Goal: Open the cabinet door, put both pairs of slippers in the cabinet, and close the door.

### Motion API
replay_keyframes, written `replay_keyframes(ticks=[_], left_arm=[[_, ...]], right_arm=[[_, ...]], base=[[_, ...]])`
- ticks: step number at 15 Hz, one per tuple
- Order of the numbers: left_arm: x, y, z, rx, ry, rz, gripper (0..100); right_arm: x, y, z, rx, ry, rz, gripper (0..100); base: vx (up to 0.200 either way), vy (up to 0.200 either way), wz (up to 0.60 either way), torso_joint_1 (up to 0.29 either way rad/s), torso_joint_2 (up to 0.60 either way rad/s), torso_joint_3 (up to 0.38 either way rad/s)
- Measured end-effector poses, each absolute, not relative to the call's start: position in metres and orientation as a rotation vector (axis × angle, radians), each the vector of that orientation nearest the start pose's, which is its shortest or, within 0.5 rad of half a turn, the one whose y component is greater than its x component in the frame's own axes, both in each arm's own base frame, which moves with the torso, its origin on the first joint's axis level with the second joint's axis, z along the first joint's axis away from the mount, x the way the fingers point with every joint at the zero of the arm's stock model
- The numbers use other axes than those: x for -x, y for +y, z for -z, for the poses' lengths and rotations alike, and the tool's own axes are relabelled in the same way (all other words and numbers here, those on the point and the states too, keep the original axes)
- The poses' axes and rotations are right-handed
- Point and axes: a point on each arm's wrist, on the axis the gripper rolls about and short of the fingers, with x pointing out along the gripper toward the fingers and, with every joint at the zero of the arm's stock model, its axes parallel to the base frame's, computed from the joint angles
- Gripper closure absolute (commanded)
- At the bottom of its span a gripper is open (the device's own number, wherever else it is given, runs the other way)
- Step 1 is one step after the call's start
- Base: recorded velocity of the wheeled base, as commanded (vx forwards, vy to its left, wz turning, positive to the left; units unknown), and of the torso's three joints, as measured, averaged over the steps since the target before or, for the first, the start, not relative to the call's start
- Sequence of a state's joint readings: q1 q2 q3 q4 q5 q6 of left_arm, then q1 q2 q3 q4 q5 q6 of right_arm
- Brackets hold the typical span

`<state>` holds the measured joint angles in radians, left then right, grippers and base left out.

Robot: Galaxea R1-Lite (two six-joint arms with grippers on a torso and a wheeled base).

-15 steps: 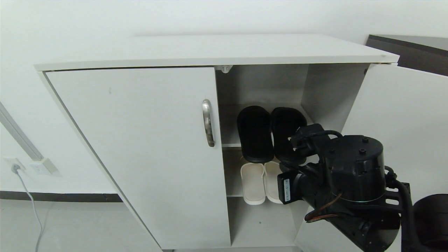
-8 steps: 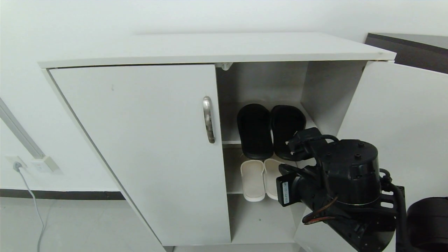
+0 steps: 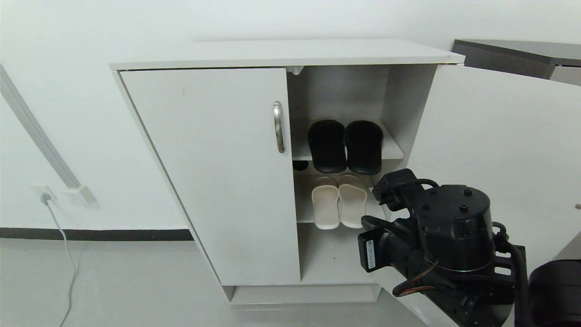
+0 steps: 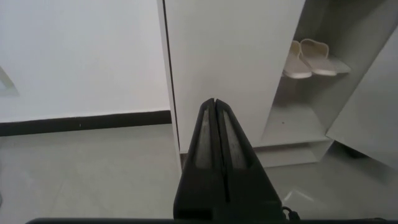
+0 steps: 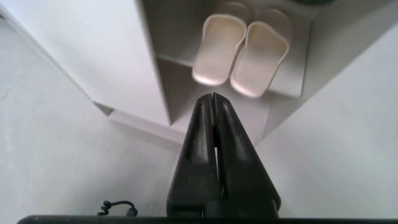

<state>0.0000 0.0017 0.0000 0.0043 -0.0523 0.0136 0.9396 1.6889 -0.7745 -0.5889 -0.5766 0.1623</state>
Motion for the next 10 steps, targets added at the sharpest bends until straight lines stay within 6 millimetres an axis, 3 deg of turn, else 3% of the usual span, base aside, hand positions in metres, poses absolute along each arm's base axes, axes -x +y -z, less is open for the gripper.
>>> replay_keyframes(ticks=[2, 10], left_arm=[[0.0227, -0.0012, -0.0751, -0.013, 0.006, 0.052, 100], [0.0227, -0.0012, -0.0751, -0.014, 0.005, 0.052, 100]], right_arm=[[-0.1824, 0.2323, -0.1732, 0.068, 0.268, -0.345, 100], [-0.1797, 0.2338, -0.1726, 0.071, 0.268, -0.356, 100]], base=[[-0.2, 0.0, 0.0, 0.005, 0.0, 0.002], [0.0, 0.0, 0.0, 0.0, 0.0, 0.0]])
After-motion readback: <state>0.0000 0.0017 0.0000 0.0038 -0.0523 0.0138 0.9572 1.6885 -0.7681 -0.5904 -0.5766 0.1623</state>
